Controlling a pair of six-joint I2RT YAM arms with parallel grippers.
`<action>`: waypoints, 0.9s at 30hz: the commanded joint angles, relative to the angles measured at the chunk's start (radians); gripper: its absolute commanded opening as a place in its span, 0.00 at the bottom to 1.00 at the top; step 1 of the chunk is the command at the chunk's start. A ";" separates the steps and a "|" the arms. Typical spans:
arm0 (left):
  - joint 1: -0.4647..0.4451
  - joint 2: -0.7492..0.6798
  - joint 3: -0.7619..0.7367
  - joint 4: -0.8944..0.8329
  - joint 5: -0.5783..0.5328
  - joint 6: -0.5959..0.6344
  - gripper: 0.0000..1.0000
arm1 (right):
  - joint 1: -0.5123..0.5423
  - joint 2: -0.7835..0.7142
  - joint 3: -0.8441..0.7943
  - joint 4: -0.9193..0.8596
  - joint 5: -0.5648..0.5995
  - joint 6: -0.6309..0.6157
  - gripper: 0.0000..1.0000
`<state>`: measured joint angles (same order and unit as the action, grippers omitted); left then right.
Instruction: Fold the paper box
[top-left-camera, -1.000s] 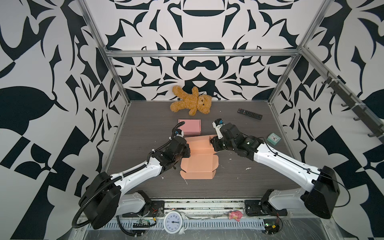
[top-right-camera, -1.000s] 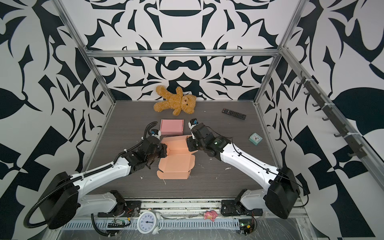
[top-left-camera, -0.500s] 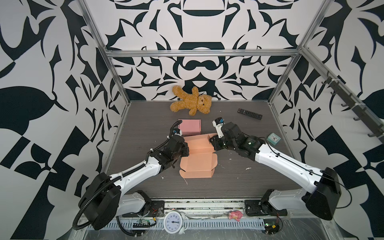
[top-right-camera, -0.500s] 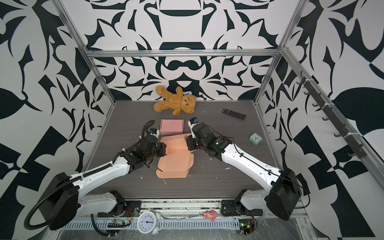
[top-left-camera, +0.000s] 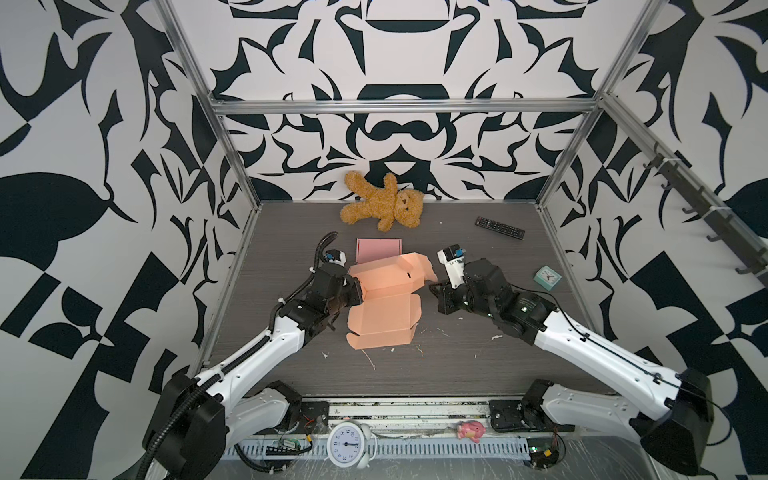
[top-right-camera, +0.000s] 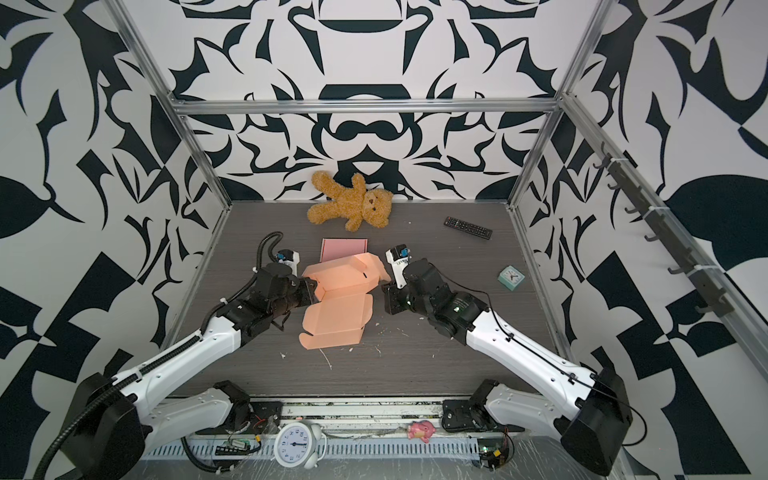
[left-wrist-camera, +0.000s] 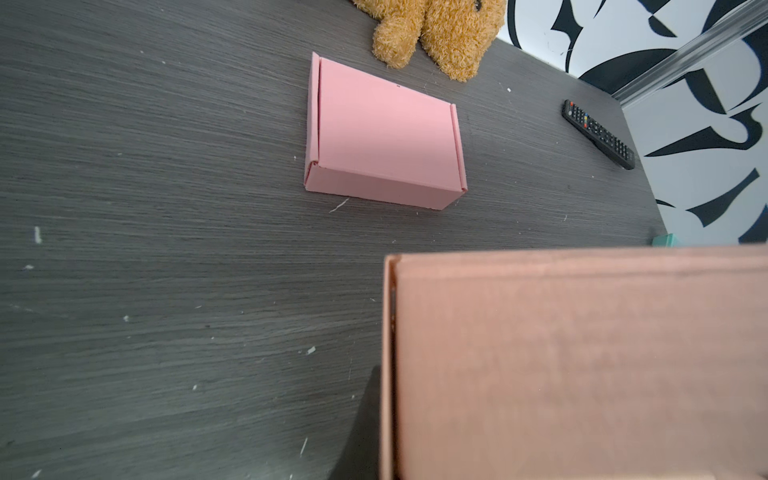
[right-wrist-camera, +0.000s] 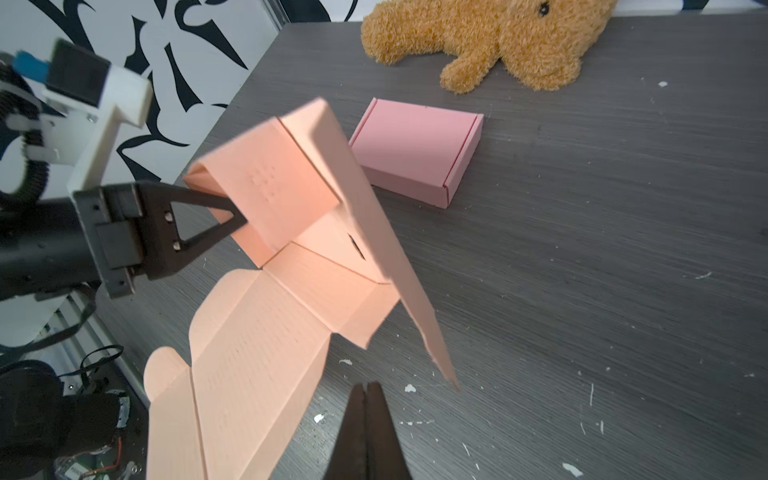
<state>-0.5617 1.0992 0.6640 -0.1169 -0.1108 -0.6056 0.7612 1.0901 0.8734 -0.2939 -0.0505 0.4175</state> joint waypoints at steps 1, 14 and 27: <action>0.006 -0.032 0.033 -0.039 0.037 0.019 0.11 | 0.004 -0.025 -0.022 0.060 -0.017 0.014 0.00; 0.006 -0.046 0.039 -0.041 0.092 0.014 0.11 | 0.005 0.012 -0.024 0.161 -0.018 0.055 0.00; 0.006 -0.044 0.019 -0.025 0.112 0.003 0.11 | 0.005 0.097 0.003 0.263 -0.082 0.110 0.00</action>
<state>-0.5610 1.0653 0.6704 -0.1535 -0.0174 -0.5953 0.7612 1.1851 0.8314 -0.0998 -0.1005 0.5011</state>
